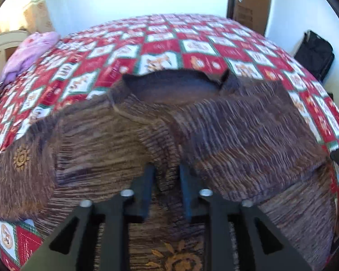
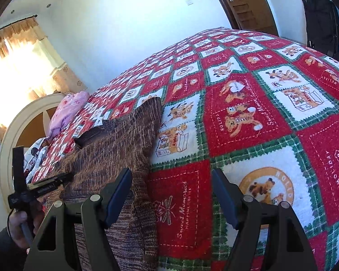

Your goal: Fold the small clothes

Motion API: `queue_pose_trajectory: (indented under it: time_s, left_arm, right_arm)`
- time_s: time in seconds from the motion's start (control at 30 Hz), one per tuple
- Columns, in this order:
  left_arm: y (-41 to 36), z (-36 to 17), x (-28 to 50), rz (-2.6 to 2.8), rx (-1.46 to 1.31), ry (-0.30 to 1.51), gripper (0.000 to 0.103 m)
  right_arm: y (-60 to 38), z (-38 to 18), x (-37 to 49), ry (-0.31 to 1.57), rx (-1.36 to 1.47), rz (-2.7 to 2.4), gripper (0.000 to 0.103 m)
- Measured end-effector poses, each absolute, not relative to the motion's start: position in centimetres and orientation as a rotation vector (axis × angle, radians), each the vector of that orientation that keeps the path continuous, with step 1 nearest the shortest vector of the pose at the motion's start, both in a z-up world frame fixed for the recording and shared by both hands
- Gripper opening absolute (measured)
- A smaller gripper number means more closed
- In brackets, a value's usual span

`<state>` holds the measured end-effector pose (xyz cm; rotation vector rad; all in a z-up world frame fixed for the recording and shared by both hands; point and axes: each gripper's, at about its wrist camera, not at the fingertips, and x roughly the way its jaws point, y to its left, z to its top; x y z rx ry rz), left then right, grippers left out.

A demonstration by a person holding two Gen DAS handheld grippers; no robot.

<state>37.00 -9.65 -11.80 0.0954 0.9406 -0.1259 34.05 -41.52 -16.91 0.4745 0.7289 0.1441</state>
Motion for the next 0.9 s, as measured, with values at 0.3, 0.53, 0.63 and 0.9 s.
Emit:
queue_pose_trajectory:
  time_s: [0.3, 0.53, 0.63, 0.9]
  left_arm:
    - [-5.9, -10.2, 38.9, -0.173, -0.097, 0.925, 0.048]
    - [-7.2, -11.3, 40.2, -0.264, -0.154, 0.916, 0.029]
    - [-6.8, -9.5, 38.9, -0.238, -0.131, 0.796, 0.030]
    - [-4.0, -10.5, 38.8, -0.056, -0.035, 0.852, 0.035]
  right_arm:
    - [-40.9, -16.9, 34.3, 0.746, 0.447, 0.133, 0.075]
    - [-40.9, -16.9, 34.3, 0.746, 0.449, 0.133, 0.076]
    - [-41.0, -17.0, 34.3, 0.745, 0.450, 0.134, 0.076]
    - [-38.6, -14.2, 33.3, 0.665, 0.311, 0.131, 0.080]
